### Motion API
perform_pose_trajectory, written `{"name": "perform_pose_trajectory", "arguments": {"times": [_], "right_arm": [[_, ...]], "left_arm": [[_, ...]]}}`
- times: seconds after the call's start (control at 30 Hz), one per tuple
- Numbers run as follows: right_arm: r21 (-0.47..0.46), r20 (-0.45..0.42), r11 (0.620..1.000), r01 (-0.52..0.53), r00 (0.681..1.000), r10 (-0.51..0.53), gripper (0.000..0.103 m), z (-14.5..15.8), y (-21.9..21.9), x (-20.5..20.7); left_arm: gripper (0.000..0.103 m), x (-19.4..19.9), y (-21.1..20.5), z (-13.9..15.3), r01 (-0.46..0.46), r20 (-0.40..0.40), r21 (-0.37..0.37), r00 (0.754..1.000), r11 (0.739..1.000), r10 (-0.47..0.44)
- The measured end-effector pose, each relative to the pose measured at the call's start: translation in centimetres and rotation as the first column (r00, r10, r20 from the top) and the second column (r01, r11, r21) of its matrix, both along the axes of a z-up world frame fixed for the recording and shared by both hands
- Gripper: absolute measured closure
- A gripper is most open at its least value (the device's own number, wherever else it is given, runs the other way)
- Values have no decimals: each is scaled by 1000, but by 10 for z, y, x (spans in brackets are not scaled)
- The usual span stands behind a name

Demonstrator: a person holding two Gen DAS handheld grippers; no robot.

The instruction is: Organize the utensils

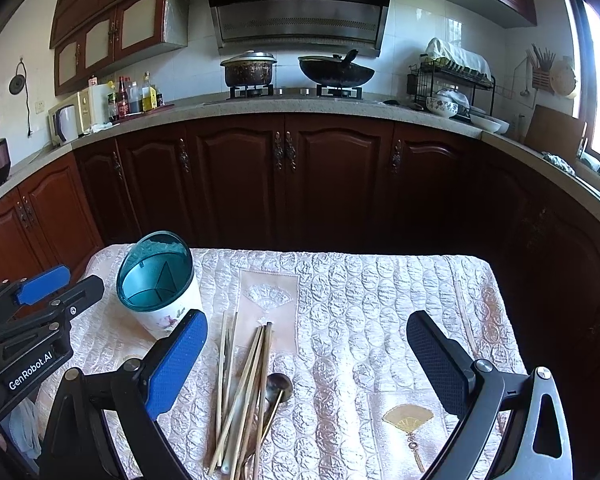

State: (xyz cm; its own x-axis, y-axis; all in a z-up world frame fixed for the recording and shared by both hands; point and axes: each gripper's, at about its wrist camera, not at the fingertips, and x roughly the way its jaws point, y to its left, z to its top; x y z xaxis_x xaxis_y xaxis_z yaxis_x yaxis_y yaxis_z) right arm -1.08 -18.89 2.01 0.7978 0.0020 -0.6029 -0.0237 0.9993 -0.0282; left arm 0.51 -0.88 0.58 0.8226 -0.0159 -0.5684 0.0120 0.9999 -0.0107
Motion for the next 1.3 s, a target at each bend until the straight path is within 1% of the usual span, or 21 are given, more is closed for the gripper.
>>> {"name": "perform_pose_trajectory", "arguments": {"times": [0.3,0.63,0.73,1.3], "right_arm": [[2,-20,1000,5,1000,-5,3,-9,-2,1],[-2,-45,1000,11,999,-11,3,-18,-4,5],[-2,-52,1000,12,999,-12,3,-20,-5,6],[-1,-90,1000,4,996,-4,3,-34,-8,16]], "left_arm": [[54,1,-3,-8,9,-13,-19,1000,1000,-9],[54,6,-6,-16,19,-48,-36,999,999,-21],[54,7,-7,-18,17,-44,-33,999,999,-19],[54,15,-7,-29,21,-85,-49,996,999,-25]]}}
